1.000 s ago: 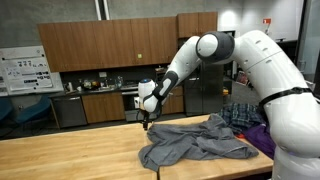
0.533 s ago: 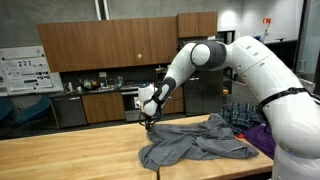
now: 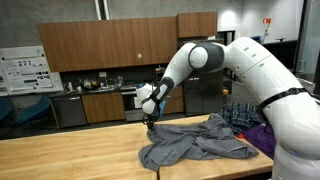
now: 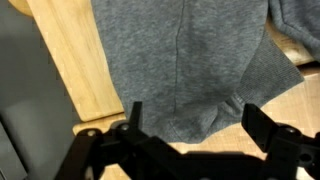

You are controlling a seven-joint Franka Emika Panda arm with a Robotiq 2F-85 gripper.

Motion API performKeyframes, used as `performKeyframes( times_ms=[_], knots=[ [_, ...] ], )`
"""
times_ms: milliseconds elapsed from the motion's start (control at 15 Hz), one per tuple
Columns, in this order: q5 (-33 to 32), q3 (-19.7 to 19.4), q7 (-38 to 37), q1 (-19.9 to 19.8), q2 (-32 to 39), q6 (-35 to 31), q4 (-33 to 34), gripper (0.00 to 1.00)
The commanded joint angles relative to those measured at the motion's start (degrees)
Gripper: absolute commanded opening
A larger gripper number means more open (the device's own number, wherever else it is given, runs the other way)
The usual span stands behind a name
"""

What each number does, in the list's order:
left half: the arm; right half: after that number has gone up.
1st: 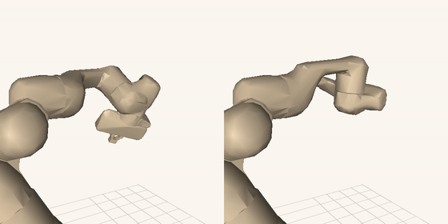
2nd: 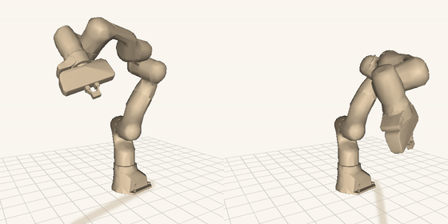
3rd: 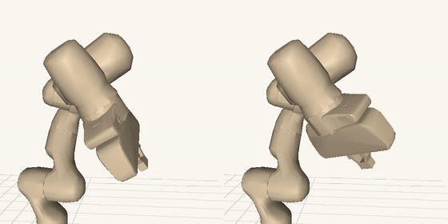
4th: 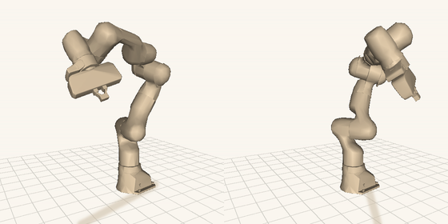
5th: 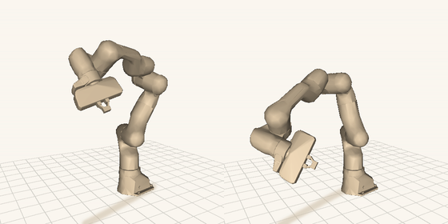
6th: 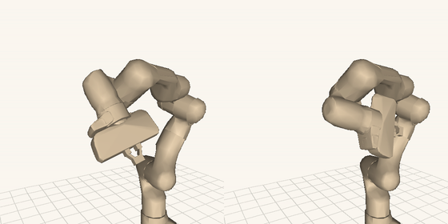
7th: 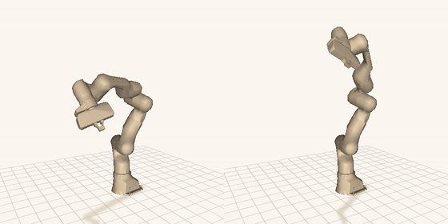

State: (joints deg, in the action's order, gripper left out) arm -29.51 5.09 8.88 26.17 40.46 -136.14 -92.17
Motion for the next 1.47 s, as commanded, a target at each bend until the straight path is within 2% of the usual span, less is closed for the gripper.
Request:
performKeyframes(
  times_ms=[0, 467, 800, 1133, 1400],
  knots=[
    [2.43, 1.19, -2.32, -0.29, -1.34, 4.56, 0.12, 1.0],
    [5.94, 5.33, 3.43, -3.34, -0.84, -2.01, -1.83, 0.98],
    [9.29, 7.01, 7.41, -5.23, 0.43, -1.7, -2.14, 0.95],
    [11.22, 8.15, 10.67, -6.97, 1.73, -1.59, -2.07, 0.85],
    [12.62, 9.43, 13.74, -8.24, 2.84, -1.91, -1.48, 0.84]
  ],
)
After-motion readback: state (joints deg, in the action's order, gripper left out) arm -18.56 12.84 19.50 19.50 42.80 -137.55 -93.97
